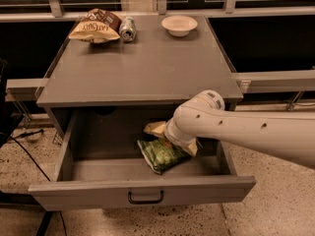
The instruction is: Pick green jalapeno chip bag from top drawer and place on counter
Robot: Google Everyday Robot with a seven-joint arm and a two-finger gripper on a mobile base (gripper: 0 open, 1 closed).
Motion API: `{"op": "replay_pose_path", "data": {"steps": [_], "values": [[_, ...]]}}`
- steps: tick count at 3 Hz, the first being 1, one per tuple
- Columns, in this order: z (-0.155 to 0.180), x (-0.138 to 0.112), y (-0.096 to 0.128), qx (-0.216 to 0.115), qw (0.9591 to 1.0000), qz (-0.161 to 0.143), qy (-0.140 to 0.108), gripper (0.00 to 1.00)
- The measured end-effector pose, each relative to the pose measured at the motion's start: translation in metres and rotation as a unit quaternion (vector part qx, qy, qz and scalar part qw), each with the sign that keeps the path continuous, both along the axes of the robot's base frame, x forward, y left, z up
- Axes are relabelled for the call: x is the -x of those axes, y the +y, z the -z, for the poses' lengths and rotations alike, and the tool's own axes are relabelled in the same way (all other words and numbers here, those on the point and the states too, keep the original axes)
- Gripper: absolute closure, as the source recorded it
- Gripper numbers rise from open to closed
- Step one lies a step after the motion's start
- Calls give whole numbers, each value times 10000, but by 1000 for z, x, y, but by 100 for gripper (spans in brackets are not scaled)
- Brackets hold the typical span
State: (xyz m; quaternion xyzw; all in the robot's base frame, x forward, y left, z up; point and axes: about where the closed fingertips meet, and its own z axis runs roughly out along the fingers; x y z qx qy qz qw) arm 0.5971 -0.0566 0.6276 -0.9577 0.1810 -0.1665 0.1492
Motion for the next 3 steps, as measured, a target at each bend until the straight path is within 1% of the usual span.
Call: {"op": "replay_pose_path", "data": {"steps": [1, 2, 3], "values": [[6, -5, -3, 51, 10000, 55, 35, 16], [8, -7, -4, 89, 9999, 84, 60, 47], [9, -7, -4, 90, 9999, 85, 61, 57]]}}
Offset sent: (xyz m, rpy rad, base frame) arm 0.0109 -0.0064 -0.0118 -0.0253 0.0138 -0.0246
